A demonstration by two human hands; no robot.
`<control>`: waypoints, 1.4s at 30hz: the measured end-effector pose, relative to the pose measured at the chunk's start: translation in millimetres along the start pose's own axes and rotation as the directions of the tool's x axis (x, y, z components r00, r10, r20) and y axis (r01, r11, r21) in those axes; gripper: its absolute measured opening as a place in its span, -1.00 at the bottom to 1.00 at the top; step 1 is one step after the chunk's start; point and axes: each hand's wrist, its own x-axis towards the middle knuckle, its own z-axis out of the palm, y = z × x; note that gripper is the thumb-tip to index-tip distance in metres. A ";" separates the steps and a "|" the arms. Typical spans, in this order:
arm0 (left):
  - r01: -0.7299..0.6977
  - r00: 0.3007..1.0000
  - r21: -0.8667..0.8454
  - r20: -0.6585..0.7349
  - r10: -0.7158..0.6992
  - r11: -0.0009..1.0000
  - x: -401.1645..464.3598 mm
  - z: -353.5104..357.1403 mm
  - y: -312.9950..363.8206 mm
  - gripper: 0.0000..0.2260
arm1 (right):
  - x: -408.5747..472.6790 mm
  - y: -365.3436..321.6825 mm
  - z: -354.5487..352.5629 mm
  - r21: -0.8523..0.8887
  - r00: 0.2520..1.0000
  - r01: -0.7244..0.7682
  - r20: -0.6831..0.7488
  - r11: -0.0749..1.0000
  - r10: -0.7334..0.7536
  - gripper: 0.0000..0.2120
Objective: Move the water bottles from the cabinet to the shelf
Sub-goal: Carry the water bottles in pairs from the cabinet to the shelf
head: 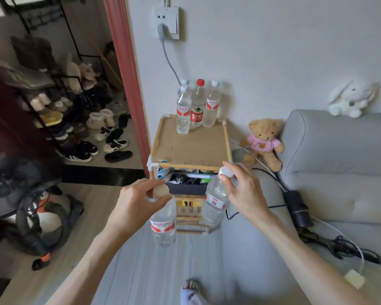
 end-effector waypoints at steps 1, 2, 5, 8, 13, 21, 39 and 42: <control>0.008 0.999 -0.031 -0.031 -0.009 0.999 20.5 0.4 0.9 -0.70 | 23.0 5.9 0.0 -0.015 1.000 0.011 -0.008 1.000 -0.011 -0.61; 0.021 0.998 -0.064 -0.059 -0.025 0.998 39.8 0.1 1.7 -0.70 | 44.4 11.0 0.7 -0.030 1.000 0.019 -0.017 0.999 -0.020 -0.65; 0.024 0.992 -0.108 -0.117 -0.037 0.994 93.5 2.2 3.4 -0.70 | 97.6 25.8 7.2 -0.077 0.997 0.053 -0.049 0.996 -0.057 -0.68; -0.010 0.989 -0.102 -0.147 -0.006 0.995 150.8 8.3 7.6 -0.69 | 143.3 42.0 15.5 -0.070 0.996 0.047 -0.066 0.996 -0.051 -0.68; -0.076 0.994 -0.071 -0.080 0.070 0.995 234.2 23.2 1.8 -0.70 | 202.3 68.0 33.5 -0.044 0.998 -0.024 -0.051 0.999 0.022 -0.68; -0.109 0.988 -0.171 0.086 0.125 0.979 325.4 64.5 -18.6 -0.69 | 273.4 101.9 63.7 -0.091 0.994 -0.107 0.018 0.990 0.109 -0.69; -0.175 0.963 0.076 0.218 0.155 0.982 438.8 112.5 11.8 -0.77 | 365.9 155.3 76.3 0.038 0.977 -0.051 0.208 0.998 0.042 -0.65; -0.225 0.943 0.154 0.284 0.175 0.962 449.8 117.3 11.4 -0.78 | 372.8 161.4 72.7 0.079 0.970 -0.028 0.245 0.996 0.008 -0.63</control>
